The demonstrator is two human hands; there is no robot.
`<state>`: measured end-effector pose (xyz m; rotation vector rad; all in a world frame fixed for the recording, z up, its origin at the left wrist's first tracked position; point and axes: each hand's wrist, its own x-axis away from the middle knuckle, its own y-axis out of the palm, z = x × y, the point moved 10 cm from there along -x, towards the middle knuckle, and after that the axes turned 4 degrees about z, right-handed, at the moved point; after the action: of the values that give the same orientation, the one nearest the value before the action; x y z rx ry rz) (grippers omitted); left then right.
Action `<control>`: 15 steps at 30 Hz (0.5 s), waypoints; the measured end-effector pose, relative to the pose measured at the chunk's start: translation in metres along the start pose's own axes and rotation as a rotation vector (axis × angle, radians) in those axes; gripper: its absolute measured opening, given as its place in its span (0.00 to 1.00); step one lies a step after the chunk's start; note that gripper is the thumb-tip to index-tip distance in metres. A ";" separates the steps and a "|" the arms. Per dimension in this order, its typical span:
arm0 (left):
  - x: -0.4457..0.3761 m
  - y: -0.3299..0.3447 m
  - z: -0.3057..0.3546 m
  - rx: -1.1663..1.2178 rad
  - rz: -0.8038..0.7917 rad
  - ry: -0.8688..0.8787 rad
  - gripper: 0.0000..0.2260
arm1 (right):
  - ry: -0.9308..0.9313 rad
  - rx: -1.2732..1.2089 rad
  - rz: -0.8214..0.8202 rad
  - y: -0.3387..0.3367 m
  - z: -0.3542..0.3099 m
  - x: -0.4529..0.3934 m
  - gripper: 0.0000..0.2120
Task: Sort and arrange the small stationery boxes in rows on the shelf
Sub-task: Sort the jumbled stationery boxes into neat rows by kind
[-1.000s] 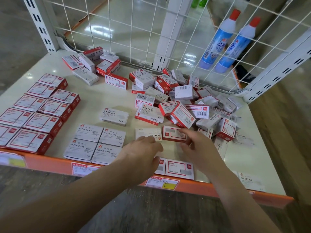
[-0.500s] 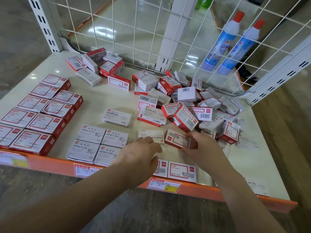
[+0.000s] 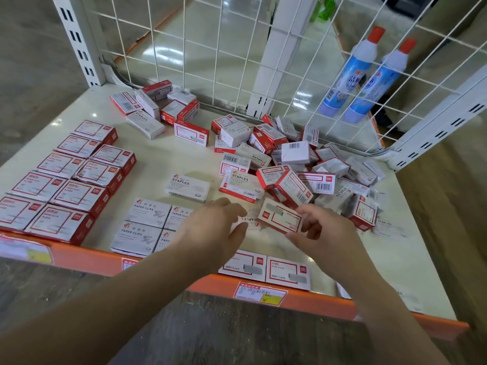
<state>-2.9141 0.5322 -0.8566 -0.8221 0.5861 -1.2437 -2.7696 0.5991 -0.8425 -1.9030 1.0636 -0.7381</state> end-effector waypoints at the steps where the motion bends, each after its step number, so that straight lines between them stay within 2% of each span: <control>1: -0.001 -0.002 0.000 0.003 0.003 0.000 0.16 | -0.016 -0.011 -0.005 0.000 -0.006 0.002 0.14; 4: -0.004 -0.006 0.002 0.072 0.004 -0.019 0.16 | -0.071 -0.042 -0.010 0.001 -0.024 0.009 0.16; 10: -0.001 0.000 -0.018 0.298 0.006 -0.181 0.11 | -0.089 -0.076 0.024 0.009 -0.031 0.012 0.17; 15: 0.001 -0.001 -0.023 0.377 -0.008 -0.219 0.05 | -0.109 0.010 -0.060 0.015 -0.028 0.009 0.19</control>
<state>-2.9329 0.5258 -0.8693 -0.6303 0.1627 -1.2038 -2.7932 0.5760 -0.8405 -1.9509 0.9373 -0.6638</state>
